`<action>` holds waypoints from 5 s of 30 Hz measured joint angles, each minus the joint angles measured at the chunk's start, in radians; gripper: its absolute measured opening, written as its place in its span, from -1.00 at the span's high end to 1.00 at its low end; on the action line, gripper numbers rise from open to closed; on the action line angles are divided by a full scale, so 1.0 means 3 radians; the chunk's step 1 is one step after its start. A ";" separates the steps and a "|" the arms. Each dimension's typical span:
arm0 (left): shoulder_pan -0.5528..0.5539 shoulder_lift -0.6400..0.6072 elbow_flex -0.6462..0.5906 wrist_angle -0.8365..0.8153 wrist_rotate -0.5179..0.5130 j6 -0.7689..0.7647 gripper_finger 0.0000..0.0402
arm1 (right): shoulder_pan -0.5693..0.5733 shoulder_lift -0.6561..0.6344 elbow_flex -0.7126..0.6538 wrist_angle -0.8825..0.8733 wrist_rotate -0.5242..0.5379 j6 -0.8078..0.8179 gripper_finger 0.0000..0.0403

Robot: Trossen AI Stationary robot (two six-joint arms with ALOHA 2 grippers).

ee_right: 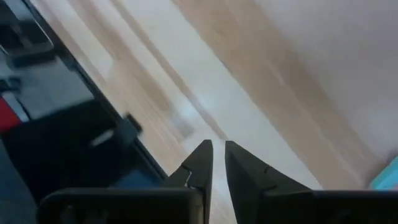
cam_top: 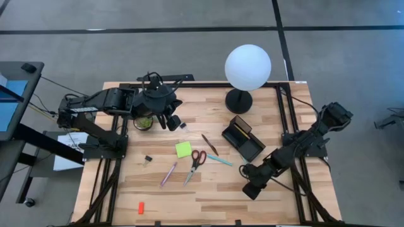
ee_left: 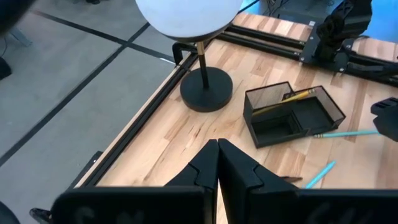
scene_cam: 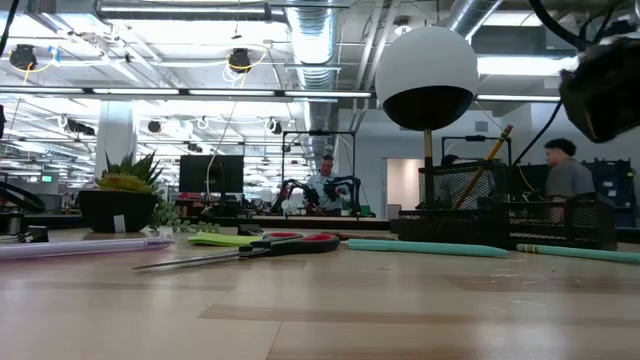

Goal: Pick and place office supplies into organizer
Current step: Put the blue pencil into the black desk organizer

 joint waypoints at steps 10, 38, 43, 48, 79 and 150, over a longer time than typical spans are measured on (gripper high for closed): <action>0.0000 0.0000 0.0000 -0.0038 -0.0007 0.0068 1.00 | -0.0169 0.0049 0.0291 0.0019 -0.0593 -0.0262 0.62; -0.0001 -0.0019 0.0001 -0.0174 -0.0031 0.0156 1.00 | -0.0353 -0.0239 0.0492 -0.0280 -0.0745 -0.0322 0.51; -0.0001 -0.0019 0.0001 -0.0279 -0.0032 0.0139 1.00 | -0.0177 -0.0804 0.0492 -0.0920 0.0470 -0.0063 0.52; -0.0001 -0.0018 0.0001 -0.0264 -0.0041 0.0125 1.00 | 0.0446 -0.1196 0.0492 -0.1250 0.2245 0.0296 0.52; 0.0014 -0.0057 0.0001 -0.0031 -0.0191 0.0053 1.00 | 0.1199 0.0852 0.0497 -0.1783 0.2906 0.1620 0.52; 0.0004 -0.0057 0.0001 -0.0053 -0.0172 0.0060 1.00 | -0.0655 0.0491 0.0571 -0.0419 0.1340 -0.3501 0.52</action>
